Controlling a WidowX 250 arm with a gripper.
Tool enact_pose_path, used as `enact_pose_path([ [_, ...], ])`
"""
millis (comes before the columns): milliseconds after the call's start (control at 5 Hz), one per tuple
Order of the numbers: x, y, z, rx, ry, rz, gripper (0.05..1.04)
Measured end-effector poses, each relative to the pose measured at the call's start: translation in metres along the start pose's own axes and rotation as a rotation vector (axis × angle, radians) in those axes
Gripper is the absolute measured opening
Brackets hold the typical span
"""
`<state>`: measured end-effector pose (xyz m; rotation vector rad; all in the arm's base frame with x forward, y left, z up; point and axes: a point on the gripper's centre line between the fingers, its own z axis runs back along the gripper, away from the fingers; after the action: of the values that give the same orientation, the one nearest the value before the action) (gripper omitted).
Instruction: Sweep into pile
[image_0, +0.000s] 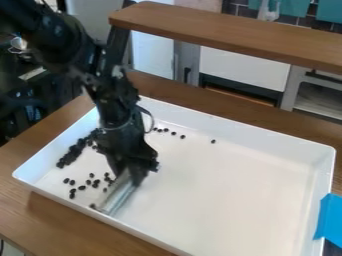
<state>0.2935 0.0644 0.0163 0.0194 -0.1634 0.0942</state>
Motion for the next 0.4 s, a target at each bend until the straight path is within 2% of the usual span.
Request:
enact_pose_path([
  [400, -0.001, 0.053, 0.003, 0.051, 0.046, 0.004, 0.375],
])
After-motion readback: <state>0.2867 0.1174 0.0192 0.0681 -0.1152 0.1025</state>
